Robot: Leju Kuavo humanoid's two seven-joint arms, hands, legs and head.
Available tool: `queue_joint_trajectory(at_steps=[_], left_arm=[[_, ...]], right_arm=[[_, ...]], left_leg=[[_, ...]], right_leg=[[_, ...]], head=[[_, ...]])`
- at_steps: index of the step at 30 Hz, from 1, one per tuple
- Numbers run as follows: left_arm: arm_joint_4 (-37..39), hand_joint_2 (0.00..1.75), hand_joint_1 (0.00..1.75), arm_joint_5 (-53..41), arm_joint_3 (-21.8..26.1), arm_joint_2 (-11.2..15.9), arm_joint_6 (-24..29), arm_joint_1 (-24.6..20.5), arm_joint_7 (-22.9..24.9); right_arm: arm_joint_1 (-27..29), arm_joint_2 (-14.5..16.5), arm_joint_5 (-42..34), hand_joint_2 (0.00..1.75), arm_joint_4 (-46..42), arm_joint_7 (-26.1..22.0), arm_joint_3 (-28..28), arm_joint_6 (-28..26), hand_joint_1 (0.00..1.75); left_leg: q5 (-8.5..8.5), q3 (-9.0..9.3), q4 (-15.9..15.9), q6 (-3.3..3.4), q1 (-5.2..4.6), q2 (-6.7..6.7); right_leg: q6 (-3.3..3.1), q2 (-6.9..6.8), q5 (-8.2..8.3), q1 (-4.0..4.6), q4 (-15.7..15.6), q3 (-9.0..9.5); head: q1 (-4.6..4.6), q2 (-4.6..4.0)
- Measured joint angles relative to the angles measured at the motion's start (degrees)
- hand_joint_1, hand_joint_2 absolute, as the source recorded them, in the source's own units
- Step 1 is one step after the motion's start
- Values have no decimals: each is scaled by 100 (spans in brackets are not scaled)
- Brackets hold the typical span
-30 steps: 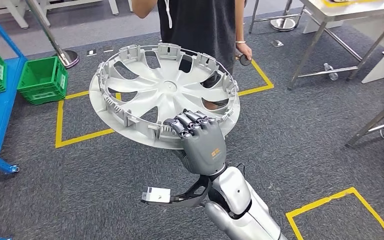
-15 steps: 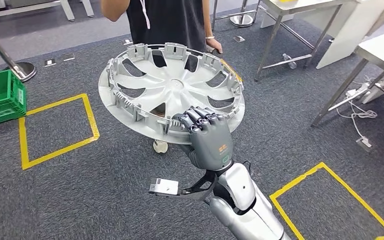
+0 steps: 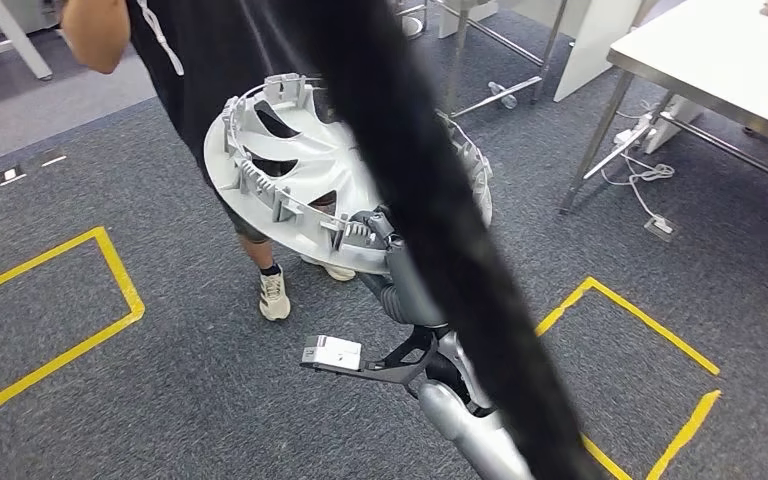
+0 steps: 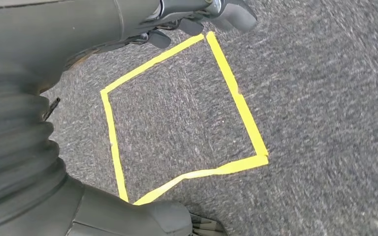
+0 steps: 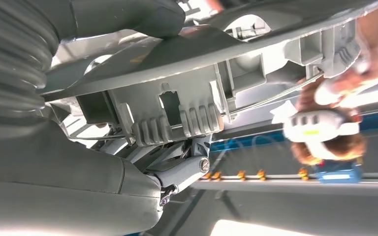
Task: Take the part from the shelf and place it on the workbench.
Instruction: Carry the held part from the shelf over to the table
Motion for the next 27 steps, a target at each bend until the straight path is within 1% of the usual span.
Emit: queue_joint_trajectory(at_steps=[1, 2, 3, 4, 5, 6, 7, 8, 9, 10, 11, 13, 14, 15, 17, 18, 19, 20, 21, 22, 23, 24, 25, 26, 27], left_arm=[[2, 175, 0, 7, 7, 1, 0, 10, 17], [4, 175, 0, 13, 17, 2, -1, 17, 34], [5, 175, 0, 13, 26, 2, -2, 21, 51], [5, 175, 0, 13, 34, 2, -7, 19, 69], [6, 175, 0, 14, 40, 2, -16, 17, 89], [8, 175, 0, 16, 46, 1, -27, 15, 102], [9, 175, 0, 21, 57, -2, -39, 13, 113], [9, 175, 0, 28, 70, -4, -50, 9, 119], [9, 175, 0, 44, 83, -5, -59, 6, 121], [7, 175, 0, 59, 93, -9, -68, 2, 122], [4, 175, 0, 71, 99, -10, -78, -3, 121], [1, 175, 0, 79, 104, -15, -95, -9, 120], [-1, 175, 0, 79, 105, -14, -99, -12, 119], [-1, 175, 0, 79, 105, -15, -102, -11, 118], [-1, 175, 0, 79, 106, -15, -103, -11, 118], [-1, 175, 0, 79, 107, -15, -106, -6, 118], [-1, 175, 0, 77, 110, -11, -111, 2, 116], [-1, 175, 0, 72, 114, -8, -116, 6, 112], [-1, 175, 0, 68, 118, -4, -120, 8, 107], [-1, 175, 0, 64, 122, -1, -122, 7, 99], [-1, 175, 0, 62, 123, -1, -121, 1, 91], [-1, 175, 0, 63, 125, -2, -118, -1, 86], [-1, 175, 0, 66, 128, -3, -112, -4, 80], [-1, 175, 0, 68, 131, -7, -105, -6, 75], [-2, 175, 0, 70, 133, -12, -99, -10, 70]], right_arm=[[1, 9, -26, 175, 12, -2, -1, -7, 175], [1, 13, -53, 175, 24, -2, -5, -15, 175], [2, 17, -83, 175, 34, 0, -13, -22, 175], [1, 23, -116, 175, 43, 4, -23, -29, 175], [0, 32, -150, 175, 49, 8, -35, -34, 175], [-4, 43, -182, 175, 51, 11, -46, -40, 175], [-10, 55, -212, 175, 53, 14, -56, -49, 175], [-17, 65, -236, 175, 54, 14, -67, -58, 175], [-23, 72, -256, 175, 55, 10, -79, -68, 175], [-27, 76, -273, 175, 55, 7, -90, -75, 175], [-28, 76, -287, 175, 56, 4, -104, -80, 175], [-45, 76, -304, 175, 61, -2, -125, -81, 175], [-53, 76, -306, 175, 63, -4, -131, -81, 175], [-62, 76, -307, 175, 66, -5, -133, -80, 175], [-66, 76, -307, 175, 67, -7, -134, -80, 175], [-70, 77, -307, 175, 69, -9, -134, -80, 175], [-73, 78, -311, 175, 80, -13, -140, -82, 175], [-76, 78, -323, 175, 93, -15, -151, -86, 175], [-79, 78, -337, 175, 107, -16, -164, -91, 175], [-82, 79, -352, 175, 118, -20, -178, -95, 175], [-88, 83, -366, 175, 121, -22, -185, -94, 175], [-98, 91, -374, 175, 121, -27, -188, -91, 175], [-110, 99, -386, 175, 121, -30, -188, -87, 175], [-121, 105, -398, 175, 121, -31, -189, -84, 175], [-130, 109, -410, 175, 121, -30, -192, -82, 175]], left_leg=[[-119, -182, 349, -13, 0, -28], [-132, -299, 546, -22, 2, -33], [-28, -314, 523, -27, 6, -38], [172, -215, 270, -30, 15, -59], [389, -47, -125, -36, 35, -138], [532, 119, -500, -39, 52, -265], [613, 240, -764, -24, 69, -371], [624, 298, -893, 2, 74, -445], [608, 310, -908, 44, 62, -451], [625, 313, -911, 96, 58, -391], [641, 318, -925, 140, 53, -331], [669, 323, -958, 220, 56, -221], [674, 322, -964, 240, 54, -187], [675, 320, -965, 253, 51, -171], [674, 319, -965, 255, 50, -162], [671, 318, -965, 260, 46, -135], [666, 317, -964, 269, 39, -62], [656, 320, -963, 277, 31, 47], [644, 329, -963, 282, 22, 170], [630, 344, -962, 280, 14, 287], [615, 361, -962, 267, 2, 371], [602, 374, -962, 247, -11, 433], [591, 385, -964, 220, -21, 488], [585, 395, -971, 192, -29, 543], [580, 413, -983, 162, -34, 603]], right_leg=[[-4, 79, -1, -2, 3, 0], [-5, 161, -1, -5, 10, 0], [0, 246, -3, -12, 21, 0], [12, 330, -8, -24, 39, 1], [35, 410, -19, -37, 66, -5], [70, 484, -32, -42, 103, -24], [110, 551, -37, -47, 131, -50], [153, 612, -32, -47, 147, -79], [197, 669, -14, -52, 145, -105], [236, 723, 6, -62, 131, -123], [268, 683, 8, -63, 139, -136], [307, 424, -97, -44, 298, -216], [314, 272, -158, -32, 388, -254], [319, 201, -206, -27, 459, -290], [322, 181, -236, -27, 510, -315], [328, 153, -318, -30, 670, -390], [337, 119, -460, -32, 1027, -558], [340, 78, -516, -34, 1260, -661], [332, 28, -498, -32, 1331, -677], [307, -56, -367, -19, 1132, -553], [263, -194, -198, 13, 687, -314], [223, -308, -99, 44, 351, -141], [187, -388, -61, 73, 155, -49], [162, -398, -70, 95, 101, -37], [142, -328, -53, 95, 84, -49]], head=[[-7, 0], [-10, 0], [-11, 0], [-12, 0], [-14, 0], [-21, 0], [-26, 0], [-31, 0], [-34, 0], [-33, 0], [-31, 0], [5, 0], [25, 0], [41, 0], [42, 0], [40, 0], [41, 0], [41, 0], [40, 0], [42, 0], [41, 0], [38, 0], [33, 0], [31, 0], [29, 0]])
